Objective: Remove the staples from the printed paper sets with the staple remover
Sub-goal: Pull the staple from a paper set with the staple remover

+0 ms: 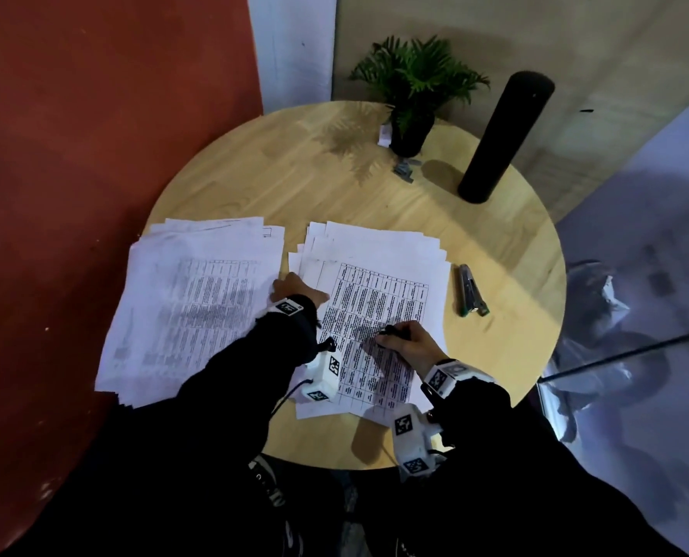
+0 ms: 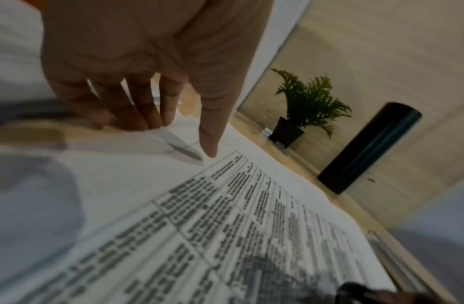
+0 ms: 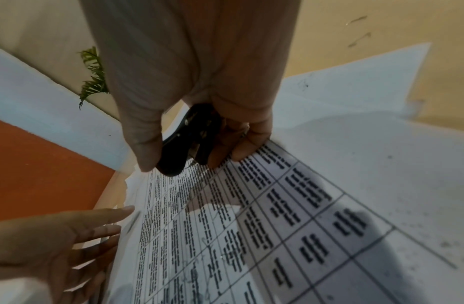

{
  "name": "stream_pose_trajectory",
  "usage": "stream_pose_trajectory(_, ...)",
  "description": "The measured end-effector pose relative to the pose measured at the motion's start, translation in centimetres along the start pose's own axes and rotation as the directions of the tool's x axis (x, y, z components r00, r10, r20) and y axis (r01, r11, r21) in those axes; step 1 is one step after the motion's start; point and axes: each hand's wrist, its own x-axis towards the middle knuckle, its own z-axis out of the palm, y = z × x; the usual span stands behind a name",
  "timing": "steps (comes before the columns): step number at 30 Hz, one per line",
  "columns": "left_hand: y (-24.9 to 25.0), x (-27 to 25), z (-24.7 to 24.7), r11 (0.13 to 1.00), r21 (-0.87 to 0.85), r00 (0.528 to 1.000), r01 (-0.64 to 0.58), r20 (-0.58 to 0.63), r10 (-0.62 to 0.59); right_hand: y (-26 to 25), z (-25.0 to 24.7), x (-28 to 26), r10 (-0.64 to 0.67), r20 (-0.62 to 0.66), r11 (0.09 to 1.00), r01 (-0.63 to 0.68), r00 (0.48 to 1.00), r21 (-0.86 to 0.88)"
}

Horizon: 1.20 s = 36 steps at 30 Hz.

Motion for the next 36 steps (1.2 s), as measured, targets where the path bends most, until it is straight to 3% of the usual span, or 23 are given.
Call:
stream_pose_trajectory(8,0.5,-0.5,0.2,0.987,-0.158,0.997,0.001,-0.072,-0.013,0.1,0.2,-0.3,0.037,-0.03,0.994,-0.033,0.999,0.108)
stream_pose_trajectory(13,-0.4,-0.7,-0.1,0.982,-0.098,0.965,-0.164,-0.222,0.14,0.1,0.2,-0.5,0.029,-0.029,0.994,-0.026,0.999,0.109)
stream_pose_trajectory(16,-0.5,-0.6,-0.7,0.967,-0.112,0.949,-0.229,-0.249,0.196,0.1,0.3,-0.6,0.031,-0.026,0.995,-0.029,0.999,0.093)
stream_pose_trajectory(19,-0.1,-0.4,-1.3,0.959,-0.16,0.963,-0.234,-0.177,0.205,0.0,0.3,-0.6,0.029,-0.03,0.996,-0.026,0.999,0.087)
stream_pose_trajectory(22,-0.1,-0.1,-1.4,0.985,-0.019,0.985,-0.172,0.004,0.172,-0.1,0.3,-0.7,0.025,-0.033,0.996,-0.022,0.999,0.086)
stream_pose_trajectory(26,-0.3,0.0,-1.4,0.991,0.014,0.989,-0.136,0.055,0.135,-0.1,0.2,-0.8,0.01,-0.033,0.995,-0.006,0.999,0.101)
stream_pose_trajectory(31,-1.8,-0.9,-1.0,0.948,-0.318,0.975,0.014,0.213,0.057,-0.4,0.0,-1.3,0.015,0.042,0.98,-0.023,0.999,0.198)
stream_pose_trajectory(33,-1.8,-1.1,-0.5,0.925,-0.379,0.98,0.001,0.185,0.074,-0.5,-0.4,-1.1,0.069,0.011,0.962,-0.069,0.998,0.263)
stream_pose_trajectory(36,-2.0,-1.9,-0.6,0.921,-0.369,0.985,-0.128,0.065,0.162,-0.7,-0.6,-1.1,0.099,-0.005,0.954,-0.094,0.995,0.286)
